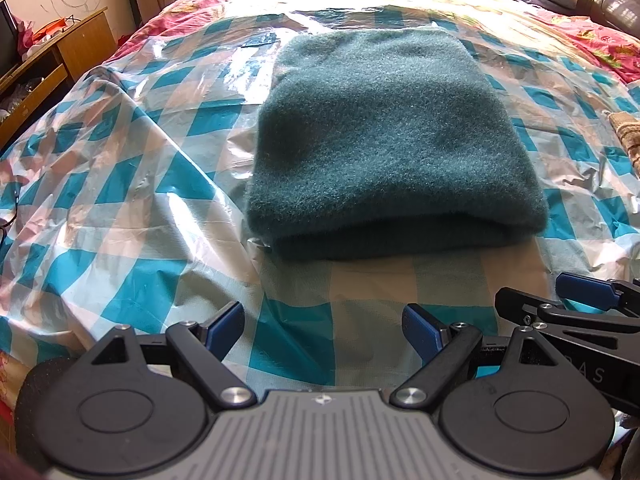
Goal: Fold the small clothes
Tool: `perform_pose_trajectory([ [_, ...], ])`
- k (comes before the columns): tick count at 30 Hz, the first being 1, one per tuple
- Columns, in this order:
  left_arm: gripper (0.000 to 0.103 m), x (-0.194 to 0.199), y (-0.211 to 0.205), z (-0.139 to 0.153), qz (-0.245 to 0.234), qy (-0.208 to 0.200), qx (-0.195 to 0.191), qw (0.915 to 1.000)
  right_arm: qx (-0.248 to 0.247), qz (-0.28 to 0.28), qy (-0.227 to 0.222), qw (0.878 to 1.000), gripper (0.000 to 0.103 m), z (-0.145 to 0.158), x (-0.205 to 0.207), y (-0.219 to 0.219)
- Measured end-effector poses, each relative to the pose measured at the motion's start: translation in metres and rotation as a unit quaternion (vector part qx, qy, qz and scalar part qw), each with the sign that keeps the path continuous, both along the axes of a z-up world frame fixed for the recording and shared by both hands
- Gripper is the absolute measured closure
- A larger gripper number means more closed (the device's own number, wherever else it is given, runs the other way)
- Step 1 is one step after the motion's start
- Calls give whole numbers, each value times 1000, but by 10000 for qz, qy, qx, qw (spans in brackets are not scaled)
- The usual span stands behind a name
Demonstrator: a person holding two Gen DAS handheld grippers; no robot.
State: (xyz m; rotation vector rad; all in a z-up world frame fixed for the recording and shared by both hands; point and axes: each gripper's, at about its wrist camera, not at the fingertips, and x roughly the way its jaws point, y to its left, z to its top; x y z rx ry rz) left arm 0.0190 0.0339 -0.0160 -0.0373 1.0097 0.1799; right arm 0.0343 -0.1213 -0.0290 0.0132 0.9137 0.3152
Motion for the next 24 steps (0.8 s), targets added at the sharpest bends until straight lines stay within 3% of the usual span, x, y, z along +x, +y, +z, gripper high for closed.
perform_pose_trajectory([
  [24,12,0,-2,2,20,11,28,10000,-29,15,-1,10000,43,-1,-1,1],
])
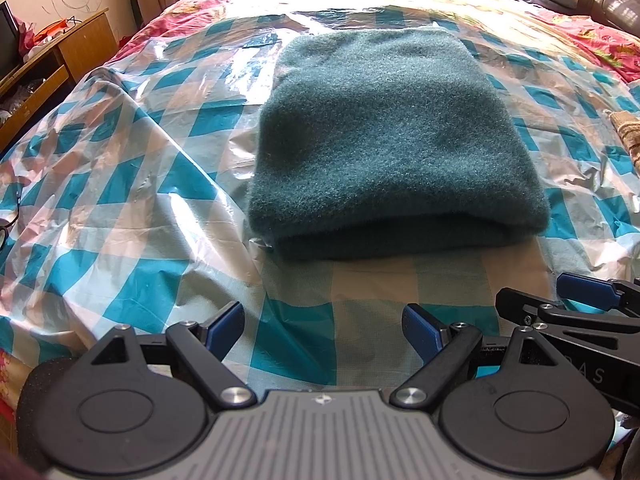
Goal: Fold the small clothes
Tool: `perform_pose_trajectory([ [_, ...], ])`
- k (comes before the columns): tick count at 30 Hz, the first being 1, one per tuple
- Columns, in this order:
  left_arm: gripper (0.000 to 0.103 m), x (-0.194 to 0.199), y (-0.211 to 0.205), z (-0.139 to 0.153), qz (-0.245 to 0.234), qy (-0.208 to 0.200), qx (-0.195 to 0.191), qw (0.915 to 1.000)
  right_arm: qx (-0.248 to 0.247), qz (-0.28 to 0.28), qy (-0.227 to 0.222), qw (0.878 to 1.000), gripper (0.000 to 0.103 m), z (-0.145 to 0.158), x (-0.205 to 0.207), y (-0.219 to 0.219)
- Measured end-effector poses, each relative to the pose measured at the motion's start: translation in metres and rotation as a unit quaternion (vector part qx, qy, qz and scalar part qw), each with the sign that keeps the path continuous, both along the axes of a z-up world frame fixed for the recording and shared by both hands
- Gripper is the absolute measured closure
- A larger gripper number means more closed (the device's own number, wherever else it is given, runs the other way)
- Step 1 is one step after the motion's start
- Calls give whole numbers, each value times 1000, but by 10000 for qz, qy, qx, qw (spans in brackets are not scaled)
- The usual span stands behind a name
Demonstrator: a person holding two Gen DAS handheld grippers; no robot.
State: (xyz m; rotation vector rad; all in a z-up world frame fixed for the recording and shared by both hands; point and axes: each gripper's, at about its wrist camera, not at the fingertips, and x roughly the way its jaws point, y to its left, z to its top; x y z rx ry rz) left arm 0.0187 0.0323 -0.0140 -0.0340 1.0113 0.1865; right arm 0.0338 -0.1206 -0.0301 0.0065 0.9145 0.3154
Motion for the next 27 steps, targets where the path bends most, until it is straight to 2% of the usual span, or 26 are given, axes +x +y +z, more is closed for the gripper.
perform_pose_trajectory([
  [27,12,-1,-1,-1,22,-31,63,10000,-13,31,2,10000,43,0,-1,1],
])
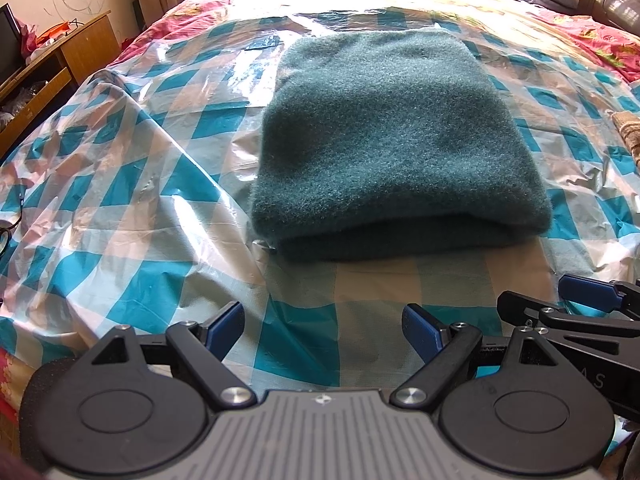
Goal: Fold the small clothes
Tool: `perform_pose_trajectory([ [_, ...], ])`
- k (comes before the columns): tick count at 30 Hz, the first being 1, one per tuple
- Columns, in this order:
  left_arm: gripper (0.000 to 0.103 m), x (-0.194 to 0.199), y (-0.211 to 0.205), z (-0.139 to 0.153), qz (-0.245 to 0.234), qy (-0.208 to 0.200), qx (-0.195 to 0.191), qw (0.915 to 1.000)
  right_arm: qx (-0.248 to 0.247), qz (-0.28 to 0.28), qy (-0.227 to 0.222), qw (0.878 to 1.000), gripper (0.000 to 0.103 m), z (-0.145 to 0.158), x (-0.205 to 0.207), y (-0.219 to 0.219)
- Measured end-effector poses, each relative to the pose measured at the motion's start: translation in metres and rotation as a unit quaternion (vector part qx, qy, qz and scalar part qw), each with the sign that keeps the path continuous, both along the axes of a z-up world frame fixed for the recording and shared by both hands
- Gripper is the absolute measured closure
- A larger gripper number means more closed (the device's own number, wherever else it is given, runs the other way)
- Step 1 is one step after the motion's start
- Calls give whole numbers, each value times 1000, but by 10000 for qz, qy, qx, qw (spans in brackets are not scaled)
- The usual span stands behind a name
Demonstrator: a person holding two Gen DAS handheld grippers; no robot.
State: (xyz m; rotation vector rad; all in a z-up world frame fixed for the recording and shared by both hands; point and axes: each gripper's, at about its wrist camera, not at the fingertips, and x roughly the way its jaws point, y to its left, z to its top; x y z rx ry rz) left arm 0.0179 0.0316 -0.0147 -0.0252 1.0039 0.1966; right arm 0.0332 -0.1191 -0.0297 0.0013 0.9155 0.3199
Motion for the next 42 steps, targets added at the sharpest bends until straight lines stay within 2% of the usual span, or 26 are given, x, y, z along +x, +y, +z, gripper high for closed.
perform_pose_trajectory([
  [42,13,0,-3,2,-43,-14,154,9999,-14,18,3,10000,43,-1,0,1],
])
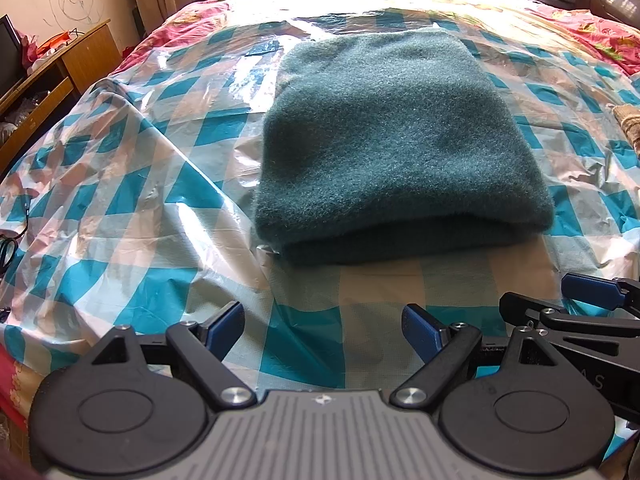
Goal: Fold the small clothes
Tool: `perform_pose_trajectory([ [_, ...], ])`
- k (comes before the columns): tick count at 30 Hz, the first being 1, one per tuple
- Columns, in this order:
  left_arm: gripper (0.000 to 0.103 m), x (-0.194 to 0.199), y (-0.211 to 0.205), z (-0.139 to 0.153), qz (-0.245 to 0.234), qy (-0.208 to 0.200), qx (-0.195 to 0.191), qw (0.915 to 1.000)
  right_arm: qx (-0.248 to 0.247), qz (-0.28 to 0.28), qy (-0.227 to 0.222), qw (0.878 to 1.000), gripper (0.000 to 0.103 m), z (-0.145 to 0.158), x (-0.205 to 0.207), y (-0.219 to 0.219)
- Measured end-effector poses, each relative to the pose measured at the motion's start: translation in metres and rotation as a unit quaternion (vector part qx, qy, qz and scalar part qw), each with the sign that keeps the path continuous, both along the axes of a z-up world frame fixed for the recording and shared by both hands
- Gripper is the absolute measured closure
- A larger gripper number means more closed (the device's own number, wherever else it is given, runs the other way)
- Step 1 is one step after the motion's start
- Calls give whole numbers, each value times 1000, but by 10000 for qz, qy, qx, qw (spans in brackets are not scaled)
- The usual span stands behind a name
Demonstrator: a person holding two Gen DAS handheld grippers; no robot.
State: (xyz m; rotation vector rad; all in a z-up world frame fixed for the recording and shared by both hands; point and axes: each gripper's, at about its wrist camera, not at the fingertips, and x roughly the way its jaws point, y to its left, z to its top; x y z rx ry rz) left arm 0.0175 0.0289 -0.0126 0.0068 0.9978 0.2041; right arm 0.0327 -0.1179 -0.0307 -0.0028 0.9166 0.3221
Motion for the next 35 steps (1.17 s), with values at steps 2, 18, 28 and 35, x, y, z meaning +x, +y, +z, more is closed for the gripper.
perform_pose_trajectory([
  [2,13,0,0,0,12,4,-6,10000,-4,1,0,10000,43,0,0,0],
  [18,13,-1,-2,1,-19,-40,64,10000,-9,13,-1,10000,43,0,0,0],
  [28,13,-2,-2,0,21,-54,42,10000,-21,26,-1,10000,43,1,0,0],
  [35,13,-2,-2,-1,60,-40,46,10000,-28,53,-4,10000,43,1,-1,1],
])
